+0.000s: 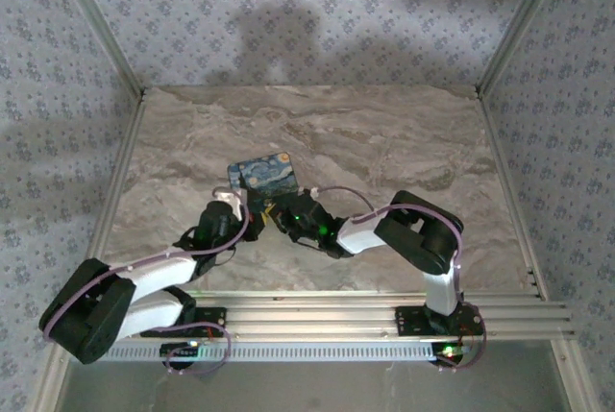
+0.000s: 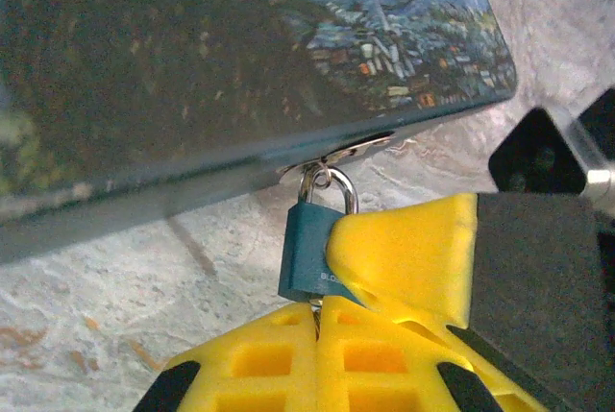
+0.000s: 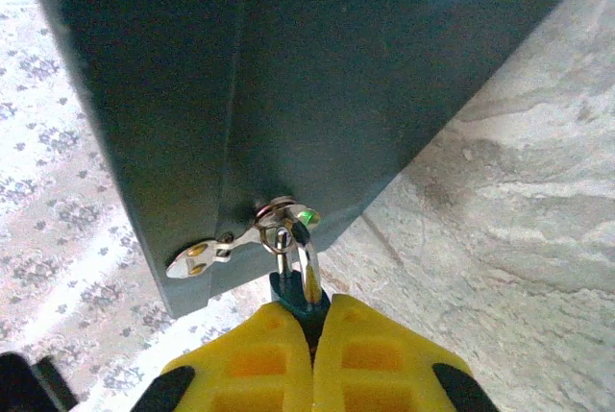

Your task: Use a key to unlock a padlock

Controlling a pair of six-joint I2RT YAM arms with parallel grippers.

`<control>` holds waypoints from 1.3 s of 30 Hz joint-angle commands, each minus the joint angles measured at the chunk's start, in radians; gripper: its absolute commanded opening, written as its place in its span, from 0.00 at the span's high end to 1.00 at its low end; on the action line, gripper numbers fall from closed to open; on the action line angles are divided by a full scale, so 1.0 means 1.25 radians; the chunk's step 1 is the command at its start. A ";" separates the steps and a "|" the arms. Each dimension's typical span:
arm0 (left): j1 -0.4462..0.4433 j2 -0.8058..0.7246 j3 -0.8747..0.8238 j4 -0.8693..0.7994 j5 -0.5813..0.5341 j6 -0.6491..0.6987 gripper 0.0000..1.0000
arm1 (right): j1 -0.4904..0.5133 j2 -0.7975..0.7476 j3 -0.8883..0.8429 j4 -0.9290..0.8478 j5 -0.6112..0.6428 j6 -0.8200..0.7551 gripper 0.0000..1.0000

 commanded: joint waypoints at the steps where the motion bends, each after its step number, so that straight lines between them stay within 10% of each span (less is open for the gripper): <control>1: -0.030 -0.013 -0.040 -0.001 -0.009 0.146 1.00 | 0.012 0.004 0.000 -0.110 -0.071 -0.022 0.86; 5: -0.030 -0.029 -0.052 0.002 -0.016 0.142 1.00 | 0.012 -0.005 -0.001 -0.119 -0.061 -0.027 0.63; 16: -0.015 -0.101 -0.032 -0.072 -0.031 0.171 1.00 | -0.025 -0.114 -0.036 -0.172 -0.018 -0.072 0.44; 33: -0.037 -0.058 0.008 -0.083 -0.024 0.353 1.00 | -0.052 -0.111 0.036 -0.235 -0.106 -0.157 0.43; 39: 0.049 -0.046 0.030 -0.080 0.081 0.234 1.00 | -0.053 -0.080 0.016 -0.179 -0.112 -0.127 0.43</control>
